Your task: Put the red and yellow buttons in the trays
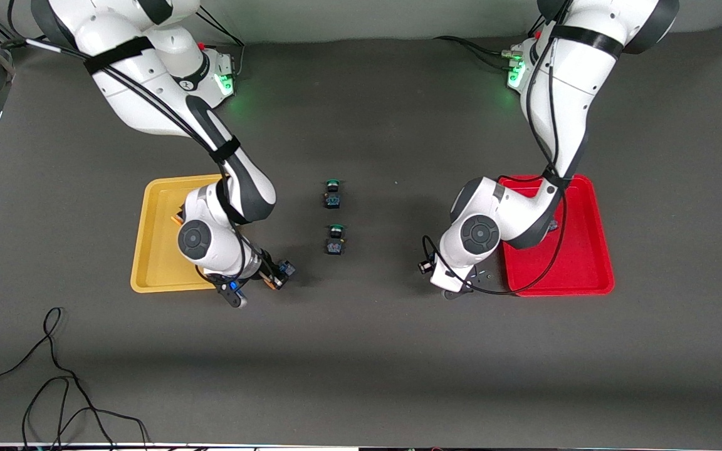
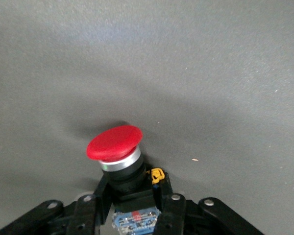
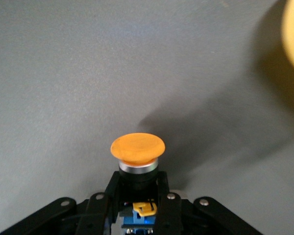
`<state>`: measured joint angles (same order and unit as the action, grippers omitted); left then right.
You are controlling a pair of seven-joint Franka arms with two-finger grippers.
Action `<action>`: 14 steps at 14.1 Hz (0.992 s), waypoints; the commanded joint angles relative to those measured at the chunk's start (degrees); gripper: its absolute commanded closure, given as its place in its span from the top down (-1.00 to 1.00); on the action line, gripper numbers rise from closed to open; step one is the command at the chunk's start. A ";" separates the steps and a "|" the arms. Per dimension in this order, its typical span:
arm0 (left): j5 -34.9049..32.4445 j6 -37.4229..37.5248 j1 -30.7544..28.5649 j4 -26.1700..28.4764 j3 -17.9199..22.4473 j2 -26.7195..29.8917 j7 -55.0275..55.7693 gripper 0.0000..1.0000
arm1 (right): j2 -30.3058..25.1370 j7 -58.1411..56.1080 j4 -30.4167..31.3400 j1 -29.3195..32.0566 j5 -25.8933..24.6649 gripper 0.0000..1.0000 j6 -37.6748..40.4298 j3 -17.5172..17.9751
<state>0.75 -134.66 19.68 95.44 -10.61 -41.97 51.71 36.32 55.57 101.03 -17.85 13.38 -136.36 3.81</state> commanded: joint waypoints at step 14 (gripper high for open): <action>-0.84 32.67 -6.50 9.81 15.08 32.56 -32.37 -1.00 | -12.67 -39.93 20.79 3.96 10.09 1.00 -0.85 -15.32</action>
<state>0.14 -93.42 12.45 92.52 2.84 -14.66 22.61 24.72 17.37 121.79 -13.40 21.30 -137.16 -11.10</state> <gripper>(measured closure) 0.573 0.639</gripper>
